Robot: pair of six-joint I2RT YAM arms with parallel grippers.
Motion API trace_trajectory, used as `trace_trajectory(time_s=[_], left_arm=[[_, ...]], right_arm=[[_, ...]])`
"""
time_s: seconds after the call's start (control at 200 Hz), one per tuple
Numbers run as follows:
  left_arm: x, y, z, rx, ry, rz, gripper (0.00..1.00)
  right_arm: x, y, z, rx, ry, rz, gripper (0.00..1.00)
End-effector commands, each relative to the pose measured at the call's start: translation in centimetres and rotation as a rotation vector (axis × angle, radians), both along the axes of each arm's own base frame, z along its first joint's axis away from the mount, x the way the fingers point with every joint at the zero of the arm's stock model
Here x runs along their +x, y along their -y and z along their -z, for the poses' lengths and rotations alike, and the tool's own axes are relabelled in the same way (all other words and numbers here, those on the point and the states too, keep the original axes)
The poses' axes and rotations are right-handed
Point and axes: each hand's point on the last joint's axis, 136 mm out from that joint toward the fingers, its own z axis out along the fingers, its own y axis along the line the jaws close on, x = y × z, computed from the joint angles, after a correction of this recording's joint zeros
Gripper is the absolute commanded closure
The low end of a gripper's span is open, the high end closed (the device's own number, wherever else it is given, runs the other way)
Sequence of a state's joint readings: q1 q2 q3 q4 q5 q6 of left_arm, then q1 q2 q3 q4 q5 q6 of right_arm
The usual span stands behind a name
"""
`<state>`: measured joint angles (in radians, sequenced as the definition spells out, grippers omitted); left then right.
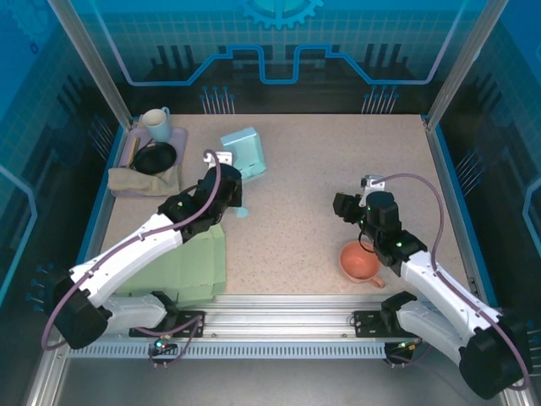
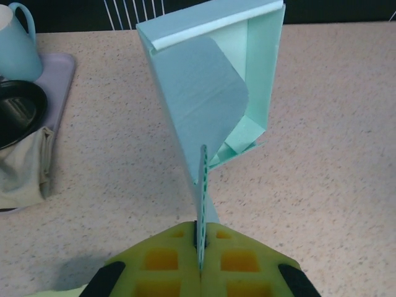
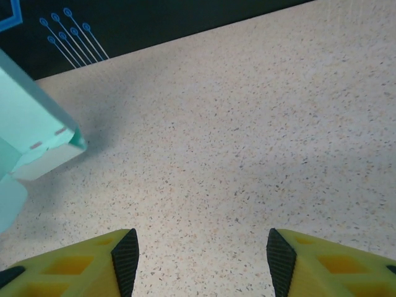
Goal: Fold the paper box
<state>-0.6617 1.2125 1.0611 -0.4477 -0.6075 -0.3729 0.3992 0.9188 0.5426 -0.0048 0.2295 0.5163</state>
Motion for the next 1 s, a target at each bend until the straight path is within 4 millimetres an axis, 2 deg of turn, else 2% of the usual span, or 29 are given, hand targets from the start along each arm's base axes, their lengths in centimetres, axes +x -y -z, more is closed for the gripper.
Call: trace_trajectory(time_s=[0.0,0.115,0.195,0.33,0.46,0.595,0.705,0.81,0.9,0.995], left_arm=[[-0.2,-0.3,-1.1,-0.231,0.072,-0.075,1.00],[-1.2,-0.5,0.7,-0.487,0.098,-0.147,1.00],[-1.7,-0.2,2.2,-0.581,0.085,-0.157,1.00],[-2.2,-0.1,4.8,-0.650,0.047,-0.194,1.00],[-2.8,-0.3,7.3,-0.711,0.004,-0.240,1.00],[-3.4,0.0,8.9,-0.717,-0.057,-0.245,1.00],[-3.5,0.6,8.6,-0.681,-0.068,-0.185,1.00],[-3.4,0.3,8.2,-0.611,-0.062,-0.169,1.00],[-3.3,1.0,7.5,-0.569,-0.061,-0.105,1.00],[-2.7,1.4,5.4,-0.421,-0.050,-0.019,1.00]], right_arm=[[1.2,-2.0,-1.4,0.054,0.020,-0.053,0.40],[1.4,-4.2,0.0,0.084,-0.006,-0.111,0.40],[1.5,-5.2,1.3,0.062,-0.038,-0.133,0.40],[2.1,-6.2,3.5,0.030,-0.084,-0.150,0.40],[2.7,-7.0,6.5,-0.023,-0.141,-0.173,0.40],[3.4,-7.6,9.6,-0.065,-0.219,-0.189,0.40],[3.8,-8.4,11.2,-0.061,-0.257,-0.203,0.41],[4.0,-8.9,11.7,-0.066,-0.258,-0.210,0.41],[4.1,-9.1,11.4,-0.080,-0.241,-0.224,0.41],[4.1,-8.5,10.1,-0.125,-0.218,-0.217,0.41]])
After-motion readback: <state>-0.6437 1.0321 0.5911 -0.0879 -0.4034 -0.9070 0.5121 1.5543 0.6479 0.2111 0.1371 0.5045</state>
